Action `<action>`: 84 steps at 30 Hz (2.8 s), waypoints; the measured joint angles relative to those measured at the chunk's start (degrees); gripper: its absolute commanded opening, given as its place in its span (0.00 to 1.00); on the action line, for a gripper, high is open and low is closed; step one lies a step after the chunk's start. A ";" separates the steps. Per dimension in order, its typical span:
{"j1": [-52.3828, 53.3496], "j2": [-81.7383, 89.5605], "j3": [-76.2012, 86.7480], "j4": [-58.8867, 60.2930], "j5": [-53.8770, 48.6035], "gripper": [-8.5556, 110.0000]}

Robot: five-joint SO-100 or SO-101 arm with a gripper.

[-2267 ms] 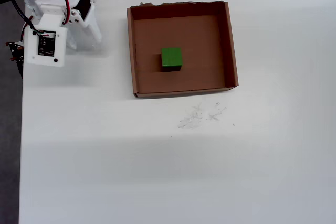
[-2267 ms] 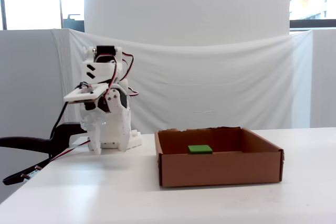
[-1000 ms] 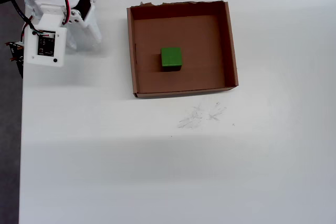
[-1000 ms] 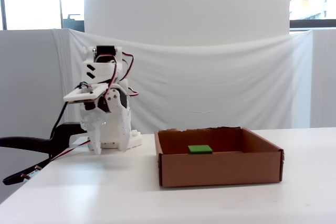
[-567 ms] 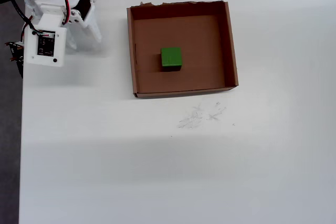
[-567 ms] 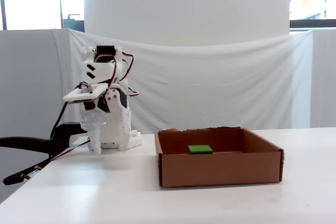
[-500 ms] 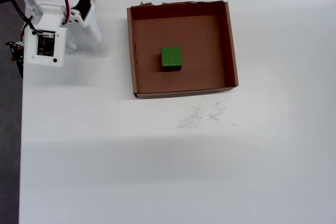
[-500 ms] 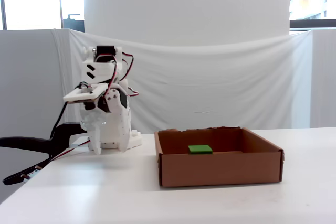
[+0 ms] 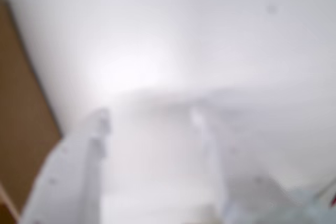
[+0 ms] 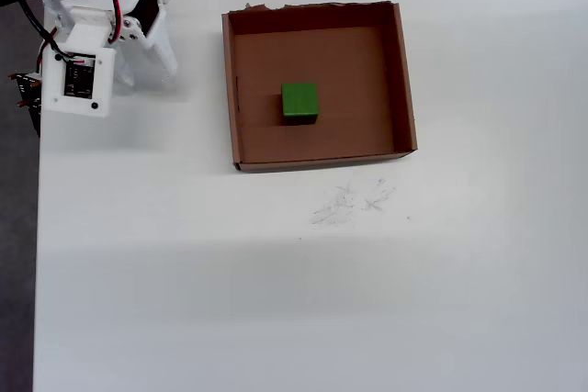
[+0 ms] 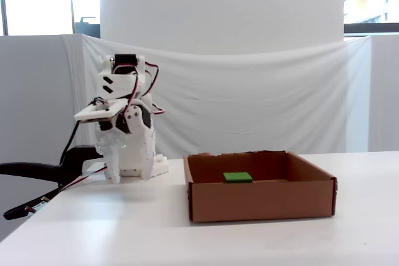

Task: Grasp a green cube and put it in a box.

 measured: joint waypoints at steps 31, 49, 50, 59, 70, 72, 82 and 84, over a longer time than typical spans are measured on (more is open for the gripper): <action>0.00 0.00 0.00 0.00 1.23 0.25; 0.00 0.00 0.00 0.00 2.02 0.25; 0.00 0.00 0.00 0.00 2.02 0.25; 0.00 0.00 0.00 0.00 2.20 0.25; 0.00 0.00 0.00 0.00 2.20 0.25; 0.00 0.00 0.00 0.00 2.20 0.25; 0.00 0.00 0.00 0.00 2.37 0.25; 0.00 0.00 0.00 0.00 2.55 0.25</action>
